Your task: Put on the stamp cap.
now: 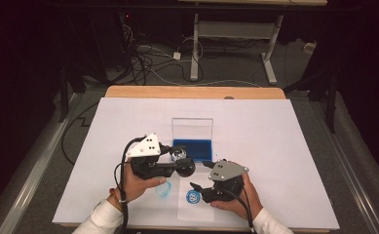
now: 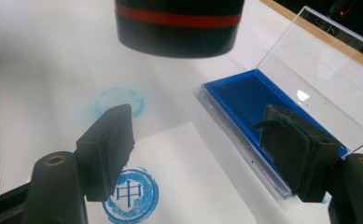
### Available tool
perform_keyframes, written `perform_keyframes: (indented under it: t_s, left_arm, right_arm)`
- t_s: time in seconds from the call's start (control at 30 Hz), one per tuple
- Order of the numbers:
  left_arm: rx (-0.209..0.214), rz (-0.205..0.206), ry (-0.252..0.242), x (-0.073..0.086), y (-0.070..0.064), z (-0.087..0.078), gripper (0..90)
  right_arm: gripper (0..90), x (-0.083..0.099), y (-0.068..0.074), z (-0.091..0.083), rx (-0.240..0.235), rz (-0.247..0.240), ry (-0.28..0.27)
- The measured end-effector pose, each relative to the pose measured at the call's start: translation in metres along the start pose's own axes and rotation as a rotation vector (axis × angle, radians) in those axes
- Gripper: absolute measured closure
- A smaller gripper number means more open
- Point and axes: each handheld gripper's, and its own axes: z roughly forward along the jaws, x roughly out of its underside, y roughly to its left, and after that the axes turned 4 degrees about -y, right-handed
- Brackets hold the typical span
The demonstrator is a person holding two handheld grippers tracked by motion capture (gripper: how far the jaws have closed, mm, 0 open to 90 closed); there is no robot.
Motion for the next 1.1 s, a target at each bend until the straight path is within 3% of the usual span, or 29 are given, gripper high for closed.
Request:
perform_keyframes:
  t_s: [0.4, 0.67, 1.1]
  left_arm:
    - [-0.047, 0.025, 0.045, 0.006, 0.002, -0.003, 54.8]
    - [-0.099, 0.045, 0.075, 0.009, 0.006, -0.010, 54.8]
    - [-0.141, 0.033, 0.088, 0.012, 0.016, -0.020, 54.8]
  right_arm:
    - [26.8, 0.003, -0.013, -0.022, 0.075, -0.018, -0.013]
    - [27.3, 0.006, -0.021, -0.037, 0.121, -0.016, -0.022]
    - [27.6, 0.018, -0.032, -0.066, 0.175, 0.000, -0.035]
